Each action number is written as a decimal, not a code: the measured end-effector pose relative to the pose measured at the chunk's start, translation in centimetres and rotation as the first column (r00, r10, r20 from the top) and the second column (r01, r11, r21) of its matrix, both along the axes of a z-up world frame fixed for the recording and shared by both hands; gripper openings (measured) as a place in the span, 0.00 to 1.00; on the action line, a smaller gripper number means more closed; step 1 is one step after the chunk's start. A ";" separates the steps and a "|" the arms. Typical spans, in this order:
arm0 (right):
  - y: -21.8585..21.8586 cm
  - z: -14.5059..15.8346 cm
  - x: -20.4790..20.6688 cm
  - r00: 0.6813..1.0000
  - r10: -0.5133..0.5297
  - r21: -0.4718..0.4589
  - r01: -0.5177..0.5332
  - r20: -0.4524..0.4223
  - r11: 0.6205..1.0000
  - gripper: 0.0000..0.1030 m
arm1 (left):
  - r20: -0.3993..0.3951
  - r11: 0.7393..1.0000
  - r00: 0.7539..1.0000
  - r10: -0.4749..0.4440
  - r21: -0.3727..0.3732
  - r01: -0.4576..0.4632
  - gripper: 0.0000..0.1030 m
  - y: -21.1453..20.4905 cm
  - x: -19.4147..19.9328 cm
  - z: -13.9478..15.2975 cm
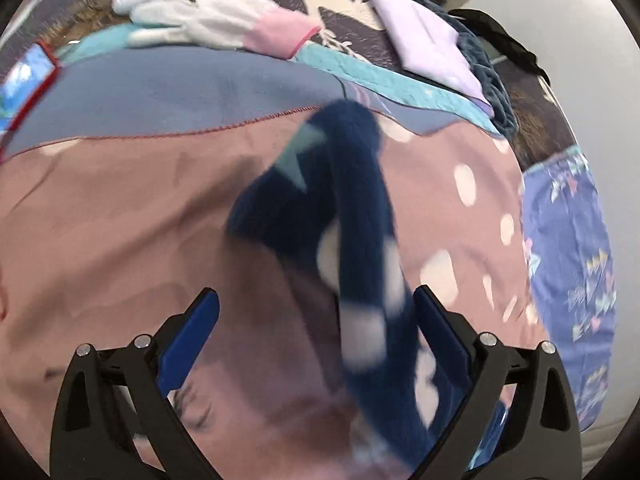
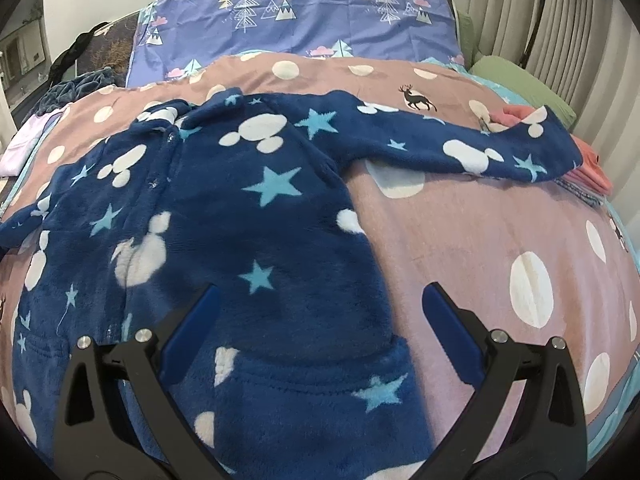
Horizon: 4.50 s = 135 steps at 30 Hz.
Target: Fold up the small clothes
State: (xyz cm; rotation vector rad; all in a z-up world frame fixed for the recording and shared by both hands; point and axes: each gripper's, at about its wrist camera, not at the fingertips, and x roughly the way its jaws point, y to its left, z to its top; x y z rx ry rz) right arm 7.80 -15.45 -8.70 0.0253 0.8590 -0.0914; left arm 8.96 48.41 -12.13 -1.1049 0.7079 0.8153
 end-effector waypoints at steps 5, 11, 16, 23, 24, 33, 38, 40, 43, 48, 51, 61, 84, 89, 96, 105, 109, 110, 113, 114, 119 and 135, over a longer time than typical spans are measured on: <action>-0.4 -0.4 0.4 1.000 -0.013 -0.008 0.013 -0.007 1.000 0.98 | 0.174 0.992 0.980 -0.097 0.091 0.082 0.17 -0.8 2.3 2.4; -1.2 -0.6 1.1 0.999 -0.044 0.012 0.044 -0.009 0.999 0.98 | 0.274 0.766 0.741 -0.612 0.436 0.472 0.15 -16.1 8.1 13.2; -1.6 -0.7 1.0 0.999 -0.051 0.013 0.051 -0.011 0.999 0.98 | 0.105 0.343 0.361 -0.927 0.626 0.700 0.25 -36.0 9.4 15.8; -3.4 -0.5 0.5 0.997 -0.081 -0.010 0.081 -0.006 0.997 0.98 | -0.188 0.054 0.234 -0.954 0.660 0.749 0.67 -45.6 6.4 8.9; -3.7 -0.5 0.4 0.996 -0.085 -0.011 0.085 -0.007 0.996 0.98 | -0.217 0.057 0.263 -0.940 0.660 0.749 0.68 -44.6 6.1 8.3; -2.7 -1.7 1.5 0.998 -0.056 0.019 0.057 -0.032 0.998 0.98 | -0.324 0.574 0.766 -0.555 0.518 0.634 0.77 -20.0 11.0 5.3; -0.8 -2.2 1.8 0.999 -0.005 -0.001 0.005 -0.048 1.000 0.98 | -0.374 0.720 0.777 -0.506 0.312 0.620 0.77 -11.7 15.2 1.5; -0.7 -2.5 2.0 0.998 -0.011 -0.007 0.010 -0.060 1.000 0.98 | -0.441 0.694 0.727 -0.526 0.272 0.667 0.77 -11.0 17.2 -0.3; -1.3 -2.7 2.3 0.997 -0.039 -0.013 0.038 -0.071 0.999 0.98 | -0.598 0.631 0.635 -0.490 0.259 0.731 0.79 -11.8 19.3 -2.9; -2.4 -2.8 2.3 0.995 -0.071 -0.016 0.070 -0.072 0.997 0.98 | -0.529 0.660 0.678 -0.511 0.264 0.703 0.09 -10.5 19.3 -2.7; -2.7 -2.8 2.4 0.995 -0.071 -0.007 0.071 -0.076 0.997 0.98 | -0.404 0.608 0.707 -0.580 0.362 0.706 0.08 -12.9 19.0 0.8; -1.2 -1.6 2.8 0.999 -0.012 0.029 0.013 -0.040 0.999 0.98 | 0.003 0.205 0.256 -0.967 0.609 0.766 0.71 -36.3 10.1 12.6; 5.7 -1.1 20.1 0.928 0.373 0.393 -0.336 -0.019 0.856 0.75 | -0.450 0.393 0.601 -0.661 0.474 0.788 0.84 -29.0 4.6 0.2; 8.8 -3.6 23.3 0.937 0.346 0.344 -0.309 -0.050 0.887 0.37 | -0.422 0.447 0.658 -0.623 0.498 0.743 0.84 -27.6 6.8 0.4; 3.8 4.2 19.5 0.963 0.233 0.291 -0.264 0.135 0.920 0.13 | -0.406 0.454 0.655 -0.637 0.489 0.745 0.84 -28.0 7.0 -0.7; -1.7 -0.3 19.6 0.986 0.165 0.317 -0.155 -0.005 0.936 0.40 | -0.382 0.421 0.625 -0.680 0.495 0.760 0.84 -28.4 4.3 0.1; 0.1 0.2 17.0 0.946 0.316 0.383 -0.318 0.072 0.867 0.34 | -0.244 0.430 0.619 -0.746 0.534 0.728 0.59 -28.8 2.7 3.2; 1.1 0.0 16.4 0.926 0.370 0.379 -0.371 0.078 0.848 0.34 | -0.216 0.434 0.617 -0.756 0.540 0.721 0.54 -29.0 2.8 3.8; 3.2 -2.8 16.7 0.913 0.408 0.323 -0.380 -0.021 0.867 0.31 | -0.140 0.425 0.572 -0.808 0.534 0.731 0.52 -30.9 5.0 4.9; 3.7 -4.1 17.1 0.919 0.390 0.293 -0.357 -0.061 0.887 0.30 | -0.139 0.410 0.551 -0.822 0.527 0.745 0.52 -31.4 5.7 4.5; 4.1 -5.1 16.1 0.925 0.380 0.229 -0.371 0.003 0.900 0.30 | -0.303 0.289 0.454 -0.838 0.459 0.840 0.55 -34.9 9.8 -2.3; -14.7 3.5 8.9 0.922 -0.201 0.285 0.105 0.331 0.953 0.49 | -0.183 0.253 0.446 -0.876 0.614 0.748 0.60 -37.2 8.3 3.2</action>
